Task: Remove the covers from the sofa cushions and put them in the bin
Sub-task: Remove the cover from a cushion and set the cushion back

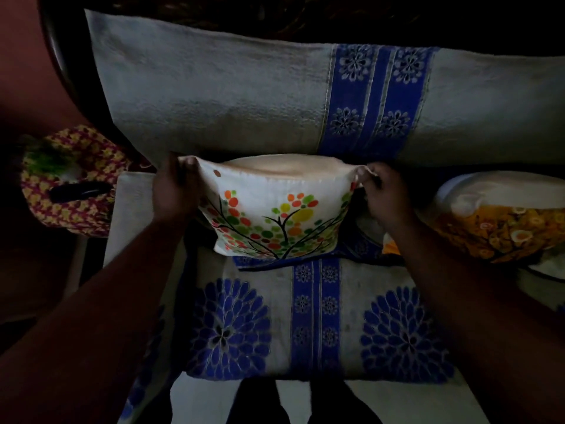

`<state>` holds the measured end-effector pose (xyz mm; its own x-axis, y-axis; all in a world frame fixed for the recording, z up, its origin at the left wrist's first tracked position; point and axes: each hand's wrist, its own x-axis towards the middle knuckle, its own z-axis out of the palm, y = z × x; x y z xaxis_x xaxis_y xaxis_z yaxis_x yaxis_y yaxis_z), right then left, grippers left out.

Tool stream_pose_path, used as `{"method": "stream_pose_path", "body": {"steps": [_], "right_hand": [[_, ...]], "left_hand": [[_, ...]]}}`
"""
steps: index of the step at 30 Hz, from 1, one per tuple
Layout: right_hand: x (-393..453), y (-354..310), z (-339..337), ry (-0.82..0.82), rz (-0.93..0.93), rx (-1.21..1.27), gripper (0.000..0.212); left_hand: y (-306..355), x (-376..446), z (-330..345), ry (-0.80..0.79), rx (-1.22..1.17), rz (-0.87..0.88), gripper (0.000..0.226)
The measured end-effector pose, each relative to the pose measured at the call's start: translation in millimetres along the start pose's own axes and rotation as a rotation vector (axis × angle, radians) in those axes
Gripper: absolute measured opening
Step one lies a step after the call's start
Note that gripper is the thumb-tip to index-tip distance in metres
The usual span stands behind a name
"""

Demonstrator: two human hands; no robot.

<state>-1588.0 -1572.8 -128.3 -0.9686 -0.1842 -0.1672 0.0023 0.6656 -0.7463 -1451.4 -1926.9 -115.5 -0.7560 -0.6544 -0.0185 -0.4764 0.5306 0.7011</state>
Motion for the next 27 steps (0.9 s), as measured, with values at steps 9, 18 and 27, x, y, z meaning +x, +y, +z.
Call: {"method": "stream_pose_path", "body": {"steps": [9,18,27], "right_hand": [[1.2,-4.7,18.3,0.127,0.170,0.053,0.038],[-6.5,-15.8,38.2,0.197,0.024,0.082,0.030],[-76.6,56.8,139.1,0.017,0.138,0.434,0.137]], "left_hand": [[-2.8,1.5,5.9,-0.086,-0.192,-0.042,0.040],[-13.2,4.8,17.4,0.123,-0.197,-0.066,0.035],[-48.1,-97.2,115.1,-0.039,-0.276,-0.045,0.121]]}}
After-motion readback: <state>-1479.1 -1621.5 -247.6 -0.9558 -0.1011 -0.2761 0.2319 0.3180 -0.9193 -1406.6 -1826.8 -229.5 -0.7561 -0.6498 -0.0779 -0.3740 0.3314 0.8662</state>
